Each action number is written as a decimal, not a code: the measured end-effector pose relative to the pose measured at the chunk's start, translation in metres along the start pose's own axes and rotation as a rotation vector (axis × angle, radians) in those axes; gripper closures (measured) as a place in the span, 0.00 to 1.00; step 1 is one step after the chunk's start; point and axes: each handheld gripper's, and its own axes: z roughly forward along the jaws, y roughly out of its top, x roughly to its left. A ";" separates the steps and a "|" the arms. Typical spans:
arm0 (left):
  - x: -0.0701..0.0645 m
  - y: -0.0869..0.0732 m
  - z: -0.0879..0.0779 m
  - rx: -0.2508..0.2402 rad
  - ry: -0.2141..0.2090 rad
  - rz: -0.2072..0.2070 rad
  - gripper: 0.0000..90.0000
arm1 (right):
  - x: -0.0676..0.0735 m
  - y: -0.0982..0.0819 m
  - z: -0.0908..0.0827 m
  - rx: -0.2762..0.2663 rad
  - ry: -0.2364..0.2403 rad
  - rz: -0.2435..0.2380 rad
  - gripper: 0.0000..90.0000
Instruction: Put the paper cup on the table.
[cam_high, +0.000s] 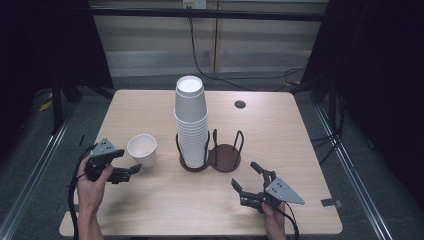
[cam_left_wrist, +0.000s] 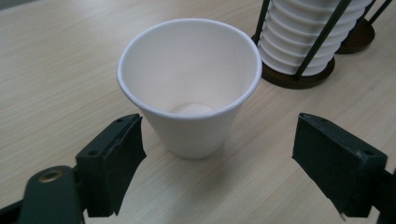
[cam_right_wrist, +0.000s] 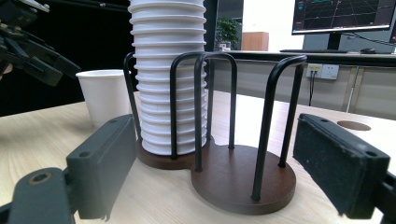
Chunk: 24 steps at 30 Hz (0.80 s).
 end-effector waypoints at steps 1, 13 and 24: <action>-0.001 -0.001 -0.001 -0.014 0.005 -0.002 0.18 | 0.000 0.000 0.000 0.000 0.001 0.000 0.14; -0.027 -0.018 -0.006 -0.160 -0.005 -0.044 0.18 | 0.000 0.000 -0.001 -0.001 -0.001 0.001 0.14; -0.051 -0.034 0.001 -0.325 -0.105 -0.055 0.18 | 0.000 0.000 -0.001 0.000 -0.002 0.002 0.14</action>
